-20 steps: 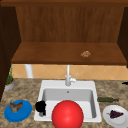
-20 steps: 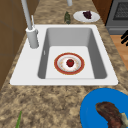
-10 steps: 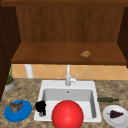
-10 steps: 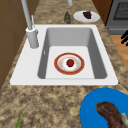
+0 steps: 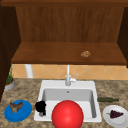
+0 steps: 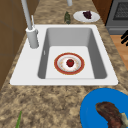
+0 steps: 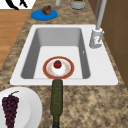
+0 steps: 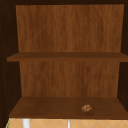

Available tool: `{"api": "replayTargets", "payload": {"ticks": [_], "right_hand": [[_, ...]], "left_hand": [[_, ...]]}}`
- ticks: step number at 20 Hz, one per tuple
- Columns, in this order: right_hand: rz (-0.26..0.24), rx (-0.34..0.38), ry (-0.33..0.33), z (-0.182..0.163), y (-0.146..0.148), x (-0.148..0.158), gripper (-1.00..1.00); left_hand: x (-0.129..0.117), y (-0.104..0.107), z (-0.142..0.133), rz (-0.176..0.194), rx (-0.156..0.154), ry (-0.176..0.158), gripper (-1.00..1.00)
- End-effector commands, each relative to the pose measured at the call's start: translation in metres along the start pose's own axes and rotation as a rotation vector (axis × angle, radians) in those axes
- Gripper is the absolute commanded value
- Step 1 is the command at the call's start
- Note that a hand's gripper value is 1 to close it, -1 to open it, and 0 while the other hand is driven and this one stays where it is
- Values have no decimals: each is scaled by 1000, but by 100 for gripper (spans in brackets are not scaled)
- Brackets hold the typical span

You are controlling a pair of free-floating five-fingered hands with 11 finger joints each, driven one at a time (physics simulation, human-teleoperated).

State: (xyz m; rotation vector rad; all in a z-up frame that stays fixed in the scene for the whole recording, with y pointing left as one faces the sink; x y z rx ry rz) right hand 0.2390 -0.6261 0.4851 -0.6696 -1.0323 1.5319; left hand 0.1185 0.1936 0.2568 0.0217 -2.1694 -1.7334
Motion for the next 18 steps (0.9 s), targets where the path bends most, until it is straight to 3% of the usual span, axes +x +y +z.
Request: {"api": "replayTargets", "payload": {"ticks": [1,3,10,15,18], "right_hand": [[-35,8,-17,36,-10,13,-100],[-11,-3,-7,51,-13,24,-100],[-1,-47,-3,72,0,65,-100],[16,-24,-1,92,1,99,-100],[25,-23,69,100,5,119,-100]], "left_hand": [[0,0,0,0,0,0,0],[0,0,0,0,0,0,0],[0,0,0,0,0,0,0],[0,0,0,0,0,0,0],[0,0,0,0,0,0,0]]}}
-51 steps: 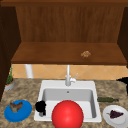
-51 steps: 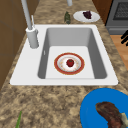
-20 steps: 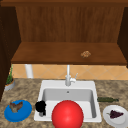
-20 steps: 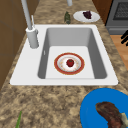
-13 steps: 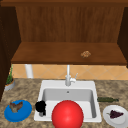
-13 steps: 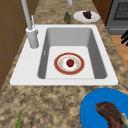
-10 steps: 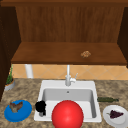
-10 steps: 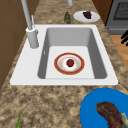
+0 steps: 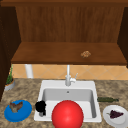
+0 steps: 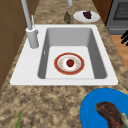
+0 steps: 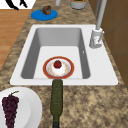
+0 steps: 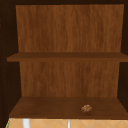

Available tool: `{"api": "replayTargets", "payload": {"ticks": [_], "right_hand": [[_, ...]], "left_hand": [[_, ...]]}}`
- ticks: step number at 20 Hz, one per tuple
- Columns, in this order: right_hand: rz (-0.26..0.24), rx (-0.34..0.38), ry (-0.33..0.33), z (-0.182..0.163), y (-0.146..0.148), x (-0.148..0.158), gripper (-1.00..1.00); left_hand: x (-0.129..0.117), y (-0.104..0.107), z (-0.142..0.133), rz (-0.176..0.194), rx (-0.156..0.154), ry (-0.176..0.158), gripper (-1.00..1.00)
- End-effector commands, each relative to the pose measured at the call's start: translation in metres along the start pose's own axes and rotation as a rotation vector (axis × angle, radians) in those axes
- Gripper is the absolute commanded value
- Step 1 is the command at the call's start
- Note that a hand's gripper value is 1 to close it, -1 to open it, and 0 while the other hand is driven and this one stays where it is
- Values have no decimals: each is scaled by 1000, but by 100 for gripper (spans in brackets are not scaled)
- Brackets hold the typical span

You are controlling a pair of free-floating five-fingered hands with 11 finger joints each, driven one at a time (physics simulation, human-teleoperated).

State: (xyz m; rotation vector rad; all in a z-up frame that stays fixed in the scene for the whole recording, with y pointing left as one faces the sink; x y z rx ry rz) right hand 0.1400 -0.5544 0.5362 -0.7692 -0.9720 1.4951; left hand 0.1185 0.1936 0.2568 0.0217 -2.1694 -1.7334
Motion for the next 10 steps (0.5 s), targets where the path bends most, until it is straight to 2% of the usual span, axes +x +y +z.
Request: {"api": "replayTargets", "payload": {"ticks": [1,6,10], "right_hand": [[3,-7,-5,15,4,26,-100],[14,-8,94,28,9,50,-100],[9,-22,127,35,13,66,-100]], "left_hand": [[0,0,0,0,0,0,0],[0,0,0,0,0,0,0],[0,0,0,0,0,0,0]]}}
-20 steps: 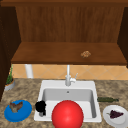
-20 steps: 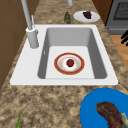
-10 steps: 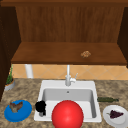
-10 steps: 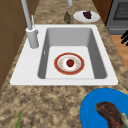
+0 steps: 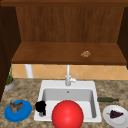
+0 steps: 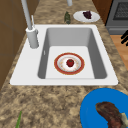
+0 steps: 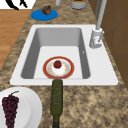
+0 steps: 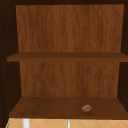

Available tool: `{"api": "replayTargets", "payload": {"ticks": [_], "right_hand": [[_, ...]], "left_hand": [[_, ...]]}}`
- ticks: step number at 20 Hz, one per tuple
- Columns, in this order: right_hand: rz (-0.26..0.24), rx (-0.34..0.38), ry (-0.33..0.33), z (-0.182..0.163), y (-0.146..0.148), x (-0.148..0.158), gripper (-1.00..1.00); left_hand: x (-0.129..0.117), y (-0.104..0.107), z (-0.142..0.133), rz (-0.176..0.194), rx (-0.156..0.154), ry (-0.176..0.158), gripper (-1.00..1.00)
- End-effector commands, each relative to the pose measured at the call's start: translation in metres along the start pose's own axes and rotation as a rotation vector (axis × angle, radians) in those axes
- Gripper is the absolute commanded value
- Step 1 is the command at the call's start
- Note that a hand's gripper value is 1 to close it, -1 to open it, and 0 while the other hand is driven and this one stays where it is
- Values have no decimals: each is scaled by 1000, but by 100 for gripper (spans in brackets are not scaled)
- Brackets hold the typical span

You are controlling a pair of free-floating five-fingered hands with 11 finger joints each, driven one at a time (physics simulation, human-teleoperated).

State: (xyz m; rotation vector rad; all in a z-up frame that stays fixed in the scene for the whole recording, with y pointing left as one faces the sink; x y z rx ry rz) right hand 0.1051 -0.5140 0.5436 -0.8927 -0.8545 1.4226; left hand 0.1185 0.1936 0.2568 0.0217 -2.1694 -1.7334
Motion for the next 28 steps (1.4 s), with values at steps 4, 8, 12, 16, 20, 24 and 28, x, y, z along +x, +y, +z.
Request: {"api": "replayTargets", "payload": {"ticks": [4,8,12,16,20,24,28], "right_hand": [[-15,-26,4,23,13,35,-100],[-1,-41,43,37,21,53,-100],[4,-55,81,52,30,71,-100],[4,-70,116,69,43,89,-100],[18,-75,167,75,58,116,-100],[16,-72,215,69,58,140,-100],[11,-59,255,72,33,163,-100]], "left_hand": [[0,0,0,0,0,0,0],[0,0,0,0,0,0,0],[0,0,0,0,0,0,0],[0,0,0,0,0,0,0],[0,0,0,0,0,0,0],[0,0,0,0,0,0,0],[0,0,0,0,0,0,0]]}}
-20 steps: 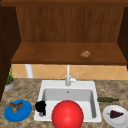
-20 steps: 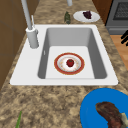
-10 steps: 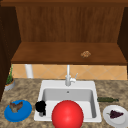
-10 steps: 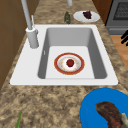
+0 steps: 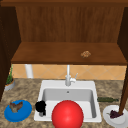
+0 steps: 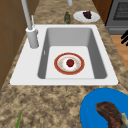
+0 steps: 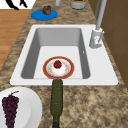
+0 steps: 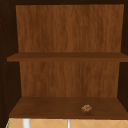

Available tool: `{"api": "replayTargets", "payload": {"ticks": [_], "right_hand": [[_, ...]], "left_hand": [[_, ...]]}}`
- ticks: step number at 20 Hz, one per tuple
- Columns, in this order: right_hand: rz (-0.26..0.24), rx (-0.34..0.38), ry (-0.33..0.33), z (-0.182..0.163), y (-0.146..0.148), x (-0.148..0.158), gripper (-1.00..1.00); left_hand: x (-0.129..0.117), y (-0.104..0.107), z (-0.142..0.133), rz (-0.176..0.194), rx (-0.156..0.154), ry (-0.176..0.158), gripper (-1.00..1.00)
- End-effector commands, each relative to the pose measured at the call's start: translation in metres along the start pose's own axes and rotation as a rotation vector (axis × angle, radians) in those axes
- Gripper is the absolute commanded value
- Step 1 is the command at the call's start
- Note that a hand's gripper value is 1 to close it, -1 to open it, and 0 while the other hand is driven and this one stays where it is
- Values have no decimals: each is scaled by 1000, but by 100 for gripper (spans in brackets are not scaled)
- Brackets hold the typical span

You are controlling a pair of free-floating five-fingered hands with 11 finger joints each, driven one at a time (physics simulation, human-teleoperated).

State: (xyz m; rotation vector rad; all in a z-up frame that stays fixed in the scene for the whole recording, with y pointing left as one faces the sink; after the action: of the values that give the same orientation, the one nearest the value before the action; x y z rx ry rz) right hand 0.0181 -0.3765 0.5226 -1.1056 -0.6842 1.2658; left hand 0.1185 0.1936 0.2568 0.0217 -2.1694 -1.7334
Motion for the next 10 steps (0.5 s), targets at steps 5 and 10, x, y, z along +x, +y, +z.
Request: {"api": "replayTargets", "payload": {"ticks": [5,10], "right_hand": [[-4,46,19,29,-45,35,-100],[44,39,87,50,-71,65,-100]], "left_hand": [[0,0,0,0,0,0,0],[0,0,0,0,0,0,0]]}}
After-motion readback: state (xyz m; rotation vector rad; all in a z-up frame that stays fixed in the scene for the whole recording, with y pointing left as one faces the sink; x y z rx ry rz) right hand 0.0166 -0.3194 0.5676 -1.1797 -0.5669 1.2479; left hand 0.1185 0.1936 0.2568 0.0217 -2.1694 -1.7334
